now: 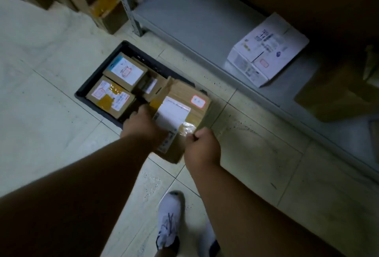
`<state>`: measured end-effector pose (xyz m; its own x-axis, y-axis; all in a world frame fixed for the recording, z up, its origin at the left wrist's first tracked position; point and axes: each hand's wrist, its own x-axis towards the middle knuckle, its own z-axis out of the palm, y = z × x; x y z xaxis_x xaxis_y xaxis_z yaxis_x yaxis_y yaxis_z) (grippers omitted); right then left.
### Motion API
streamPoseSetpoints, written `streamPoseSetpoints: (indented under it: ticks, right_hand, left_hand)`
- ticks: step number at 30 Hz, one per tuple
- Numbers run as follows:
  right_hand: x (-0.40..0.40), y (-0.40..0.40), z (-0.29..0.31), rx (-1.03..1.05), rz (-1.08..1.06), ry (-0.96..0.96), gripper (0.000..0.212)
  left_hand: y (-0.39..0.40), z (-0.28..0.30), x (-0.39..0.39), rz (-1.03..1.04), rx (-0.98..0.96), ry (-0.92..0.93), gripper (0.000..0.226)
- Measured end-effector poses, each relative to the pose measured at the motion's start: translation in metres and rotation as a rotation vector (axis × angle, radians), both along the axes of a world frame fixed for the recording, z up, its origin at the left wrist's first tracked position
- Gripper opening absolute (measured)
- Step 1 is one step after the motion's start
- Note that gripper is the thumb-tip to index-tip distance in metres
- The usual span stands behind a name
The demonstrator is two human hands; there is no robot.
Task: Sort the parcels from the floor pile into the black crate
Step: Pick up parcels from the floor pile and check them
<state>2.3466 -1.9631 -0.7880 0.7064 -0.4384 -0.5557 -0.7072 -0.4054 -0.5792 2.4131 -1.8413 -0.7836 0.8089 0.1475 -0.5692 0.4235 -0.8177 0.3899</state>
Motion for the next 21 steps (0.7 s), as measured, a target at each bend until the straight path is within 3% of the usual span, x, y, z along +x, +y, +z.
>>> streamPoseSetpoints:
  ticks: [6, 11, 17, 21]
  right_hand:
    - [0.049, 0.019, -0.075, 0.003, 0.093, 0.01, 0.041]
    - [0.057, 0.015, -0.121, -0.004, 0.28, 0.025, 0.033]
    - [0.049, 0.018, -0.143, 0.02, 0.4, 0.092, 0.024]
    - [0.06, 0.01, -0.145, -0.035, 0.545, 0.162, 0.02]
  left_hand:
    - [0.015, -0.073, 0.045, -0.049, 0.049, -0.069, 0.077]
    - [0.024, -0.123, 0.057, -0.104, 0.126, 0.0, 0.082]
    - [0.019, -0.15, 0.044, -0.294, 0.332, 0.092, 0.131]
    - [0.017, -0.161, 0.041, -0.342, 0.404, 0.12, 0.137]
